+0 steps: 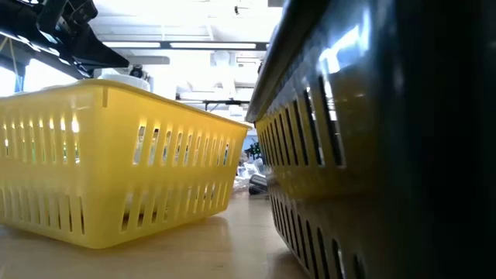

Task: Pick & Place Travel size toiletries
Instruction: Put the black hairbrush into the orange bin

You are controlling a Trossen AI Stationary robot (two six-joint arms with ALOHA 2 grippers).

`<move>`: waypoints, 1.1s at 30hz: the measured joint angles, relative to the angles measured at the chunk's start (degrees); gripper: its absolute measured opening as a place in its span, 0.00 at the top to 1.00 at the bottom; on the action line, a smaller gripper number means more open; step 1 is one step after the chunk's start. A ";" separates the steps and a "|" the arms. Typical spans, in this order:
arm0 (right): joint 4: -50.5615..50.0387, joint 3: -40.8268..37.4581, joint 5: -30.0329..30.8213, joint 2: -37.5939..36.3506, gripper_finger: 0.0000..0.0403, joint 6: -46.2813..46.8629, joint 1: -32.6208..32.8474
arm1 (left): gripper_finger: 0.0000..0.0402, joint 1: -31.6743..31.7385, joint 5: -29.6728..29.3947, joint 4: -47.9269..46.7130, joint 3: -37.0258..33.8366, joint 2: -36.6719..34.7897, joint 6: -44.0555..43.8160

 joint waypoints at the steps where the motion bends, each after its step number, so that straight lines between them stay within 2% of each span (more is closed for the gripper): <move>1: -0.72 0.00 -0.59 -0.98 0.71 0.39 0.00 | 1.00 -0.01 0.00 0.07 0.00 0.00 0.00; 6: -7.86 -0.46 -0.59 -7.25 0.74 2.12 -0.35 | 1.00 0.00 0.02 0.09 0.00 0.02 0.00; 10: -8.00 -3.57 -2.33 -13.64 0.76 1.58 -3.46 | 1.00 -0.02 0.02 0.08 0.00 0.01 0.00; 12: -7.35 -5.79 -6.20 -16.79 0.78 1.38 -6.45 | 1.00 0.01 0.02 0.25 0.00 0.01 0.24; 16: -2.47 -10.79 -20.11 -20.75 0.81 2.33 -15.54 | 1.00 -0.01 -0.71 0.24 0.00 0.02 0.29; 19: -1.28 -13.07 -27.12 -20.96 0.83 3.19 -22.41 | 1.00 0.00 -2.00 0.04 0.00 0.02 0.40; 23: -1.01 -15.00 -32.68 -20.20 0.83 2.86 -29.61 | 1.00 0.01 -2.07 0.04 0.00 -0.01 0.40; 29: -0.31 -17.49 -38.48 -19.10 0.82 5.20 -37.30 | 1.00 0.01 -2.08 0.04 0.00 0.00 0.04; 33: 1.55 -20.55 -39.35 -19.05 0.83 8.40 -39.71 | 1.00 0.01 -2.08 0.02 0.00 0.02 0.02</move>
